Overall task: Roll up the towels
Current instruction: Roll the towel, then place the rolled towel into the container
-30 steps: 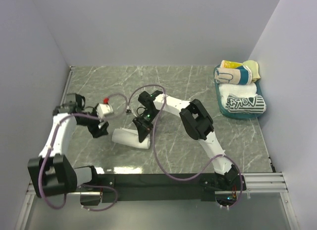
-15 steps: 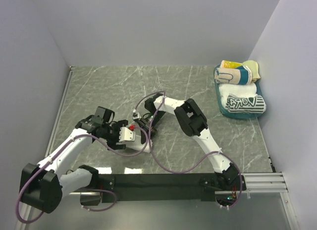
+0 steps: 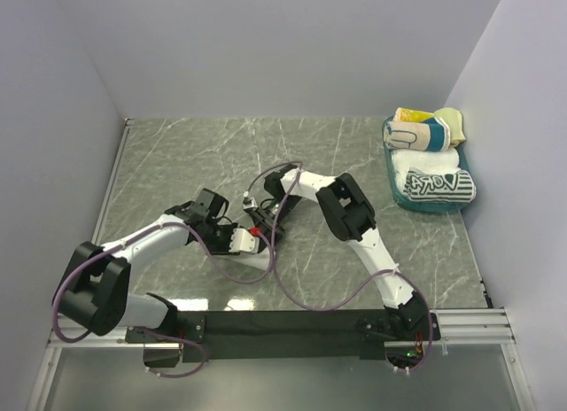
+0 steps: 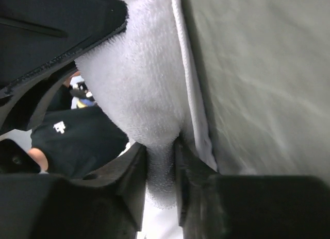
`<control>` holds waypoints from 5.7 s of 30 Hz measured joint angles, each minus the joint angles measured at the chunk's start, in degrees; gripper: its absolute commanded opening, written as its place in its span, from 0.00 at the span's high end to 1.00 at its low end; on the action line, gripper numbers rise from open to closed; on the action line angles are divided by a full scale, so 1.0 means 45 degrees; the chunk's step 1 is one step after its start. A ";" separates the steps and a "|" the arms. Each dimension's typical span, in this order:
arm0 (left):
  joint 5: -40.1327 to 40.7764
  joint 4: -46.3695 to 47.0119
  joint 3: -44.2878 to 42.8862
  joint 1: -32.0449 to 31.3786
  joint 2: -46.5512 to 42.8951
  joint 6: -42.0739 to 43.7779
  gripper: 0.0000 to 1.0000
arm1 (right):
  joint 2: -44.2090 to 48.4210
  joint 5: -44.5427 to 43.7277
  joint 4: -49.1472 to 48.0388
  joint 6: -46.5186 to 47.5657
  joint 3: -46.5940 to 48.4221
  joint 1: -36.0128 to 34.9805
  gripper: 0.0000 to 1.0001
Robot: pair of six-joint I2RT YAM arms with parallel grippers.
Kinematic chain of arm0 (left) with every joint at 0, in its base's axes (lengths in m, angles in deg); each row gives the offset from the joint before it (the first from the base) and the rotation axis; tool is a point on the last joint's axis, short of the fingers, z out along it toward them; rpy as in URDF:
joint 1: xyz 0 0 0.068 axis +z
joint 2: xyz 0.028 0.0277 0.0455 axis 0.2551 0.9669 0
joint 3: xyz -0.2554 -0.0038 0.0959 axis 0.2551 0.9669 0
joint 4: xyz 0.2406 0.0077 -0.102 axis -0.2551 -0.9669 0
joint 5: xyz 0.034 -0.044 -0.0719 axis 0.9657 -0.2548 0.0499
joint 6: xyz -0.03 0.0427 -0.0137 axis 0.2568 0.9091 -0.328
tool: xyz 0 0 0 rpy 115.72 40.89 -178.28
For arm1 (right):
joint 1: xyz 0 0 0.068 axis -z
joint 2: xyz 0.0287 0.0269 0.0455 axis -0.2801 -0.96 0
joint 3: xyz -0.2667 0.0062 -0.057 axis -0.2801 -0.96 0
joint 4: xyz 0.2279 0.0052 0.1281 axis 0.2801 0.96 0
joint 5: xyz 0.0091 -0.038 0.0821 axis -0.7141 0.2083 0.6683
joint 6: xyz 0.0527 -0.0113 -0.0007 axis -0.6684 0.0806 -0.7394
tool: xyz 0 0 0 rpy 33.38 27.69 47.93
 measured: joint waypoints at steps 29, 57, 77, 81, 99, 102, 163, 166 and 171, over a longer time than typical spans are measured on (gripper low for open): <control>-0.3317 -0.7412 -0.8646 0.1326 0.8485 -0.3521 0.88 | 1.5907 -0.8582 -0.6858 0.1982 -0.9879 0.4381 0.56; -0.4901 -0.9321 -0.8990 0.1540 1.0180 -0.4561 0.85 | 0.9831 -1.5679 -0.9695 0.2943 -0.8344 -0.5780 0.29; -0.5595 -1.0783 -0.9967 0.2025 1.1657 -0.4313 0.83 | 0.8869 -1.6130 -1.1905 0.4158 -0.9204 -0.5877 0.30; -0.5712 -1.1254 -1.0375 0.2195 1.2114 -0.4138 0.83 | 0.8762 -1.6262 -1.2395 0.4401 -0.9447 -0.5877 0.30; -0.5916 -1.1366 -1.0244 0.3177 1.2065 -0.3211 0.37 | 0.8602 -1.5907 -1.3731 0.4799 -0.9938 -0.5557 1.00; -0.5552 -1.1016 -0.9981 0.3774 1.1434 -0.3021 0.31 | 0.8641 -1.5611 -1.3765 0.4711 -0.9962 -0.5425 1.00; -0.4469 -0.7349 -1.1375 0.3857 0.6081 -0.6232 0.00 | 1.1288 -0.9267 -1.1064 1.8161 -0.8242 1.3376 1.00; -0.4464 -0.7349 -1.1375 0.3852 0.6081 -0.6266 0.01 | 1.1001 -0.9253 -1.0807 1.8481 -0.8106 1.3376 1.00; -0.4401 -0.7354 -1.1375 0.3857 0.6081 -0.6309 0.01 | 1.0550 -0.9335 -1.0214 1.8671 -0.7694 1.3376 0.94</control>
